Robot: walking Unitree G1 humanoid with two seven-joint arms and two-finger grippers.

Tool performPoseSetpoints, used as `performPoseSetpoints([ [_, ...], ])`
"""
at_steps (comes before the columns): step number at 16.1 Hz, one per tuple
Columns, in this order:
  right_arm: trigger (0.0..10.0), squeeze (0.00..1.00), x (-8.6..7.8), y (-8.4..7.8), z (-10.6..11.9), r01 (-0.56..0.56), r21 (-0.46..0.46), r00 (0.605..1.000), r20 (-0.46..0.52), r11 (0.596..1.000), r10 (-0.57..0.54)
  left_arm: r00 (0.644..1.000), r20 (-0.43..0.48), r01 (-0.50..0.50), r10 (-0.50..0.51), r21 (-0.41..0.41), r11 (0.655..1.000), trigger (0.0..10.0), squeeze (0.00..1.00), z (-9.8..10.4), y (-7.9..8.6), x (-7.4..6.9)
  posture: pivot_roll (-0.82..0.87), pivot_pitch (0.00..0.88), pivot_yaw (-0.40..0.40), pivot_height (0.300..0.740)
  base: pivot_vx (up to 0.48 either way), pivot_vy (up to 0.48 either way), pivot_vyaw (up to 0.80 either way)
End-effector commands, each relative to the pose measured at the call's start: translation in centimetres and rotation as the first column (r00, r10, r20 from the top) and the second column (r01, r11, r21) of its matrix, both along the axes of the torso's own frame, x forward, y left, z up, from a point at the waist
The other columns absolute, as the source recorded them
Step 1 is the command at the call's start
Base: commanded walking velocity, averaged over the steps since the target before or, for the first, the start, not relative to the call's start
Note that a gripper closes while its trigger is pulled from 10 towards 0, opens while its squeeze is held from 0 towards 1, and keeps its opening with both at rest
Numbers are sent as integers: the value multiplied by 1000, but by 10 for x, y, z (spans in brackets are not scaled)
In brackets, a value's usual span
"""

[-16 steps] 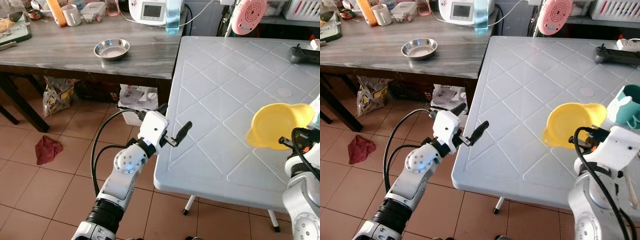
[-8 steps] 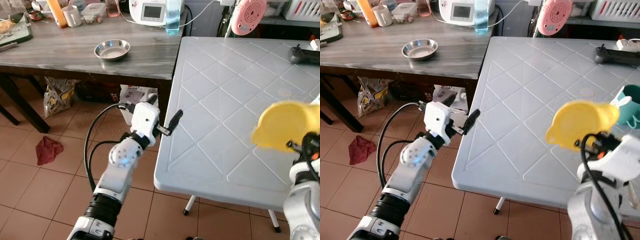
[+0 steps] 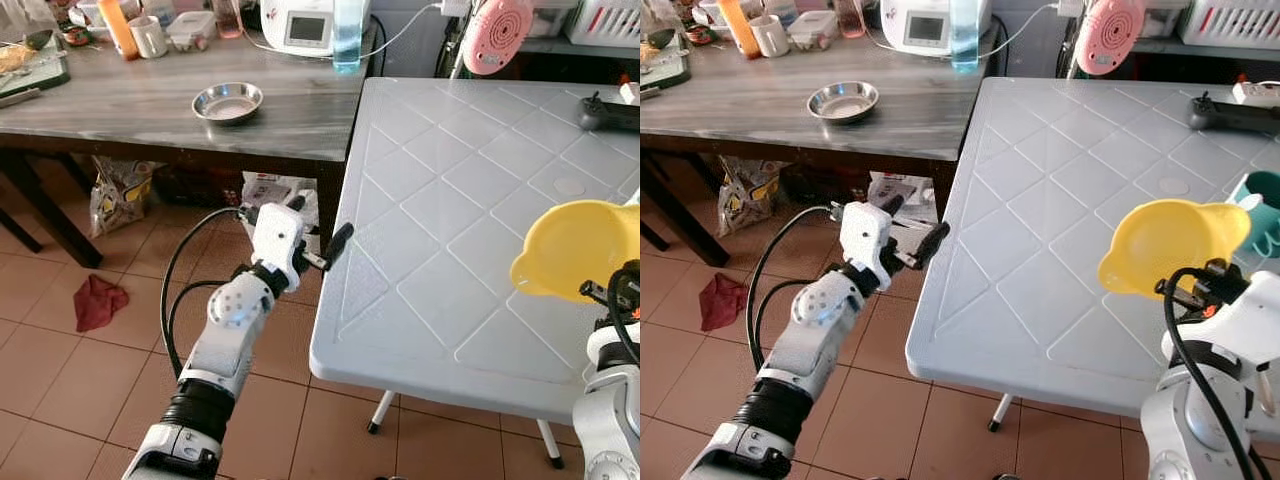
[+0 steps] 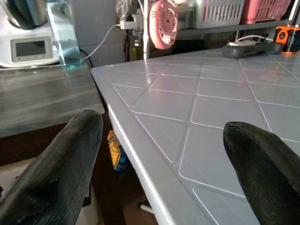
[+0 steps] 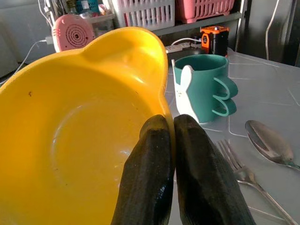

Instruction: Setting the table

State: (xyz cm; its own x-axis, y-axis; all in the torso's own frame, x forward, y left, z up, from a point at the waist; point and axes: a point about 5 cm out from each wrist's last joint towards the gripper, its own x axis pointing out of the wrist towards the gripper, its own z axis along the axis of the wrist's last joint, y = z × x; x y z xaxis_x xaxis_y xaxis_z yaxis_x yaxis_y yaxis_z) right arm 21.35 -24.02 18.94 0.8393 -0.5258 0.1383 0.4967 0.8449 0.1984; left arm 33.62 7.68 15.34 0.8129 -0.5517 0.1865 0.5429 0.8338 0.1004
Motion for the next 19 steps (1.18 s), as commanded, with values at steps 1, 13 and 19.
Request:
performPoseSetpoints([
  [1, 10000, 0, -4, 0, 7, 8, -24, 999, 33, 1000, -7, 1000, -18, -5, 5, 4, 1000, 10000, 0, -2, 2, 1, -100, 76, 53, 740, 0, 0, 0],
  [13, 10000, 0, -2, 7, 2, -13, -8, 1000, 20, 1000, 14, 999, -41, 13, -12, 13, 1000, 10000, 0, -8, -4, -2, -93, 92, 53, 740, 0, 178, -323],
  [19, 10000, 0, -1, 7, 1, -8, -9, 1000, 23, 1000, 9, 999, -47, 24, -22, 27, 999, 10000, 0, -11, -6, -3, -95, 90, 57, 740, 0, 274, 0],
])
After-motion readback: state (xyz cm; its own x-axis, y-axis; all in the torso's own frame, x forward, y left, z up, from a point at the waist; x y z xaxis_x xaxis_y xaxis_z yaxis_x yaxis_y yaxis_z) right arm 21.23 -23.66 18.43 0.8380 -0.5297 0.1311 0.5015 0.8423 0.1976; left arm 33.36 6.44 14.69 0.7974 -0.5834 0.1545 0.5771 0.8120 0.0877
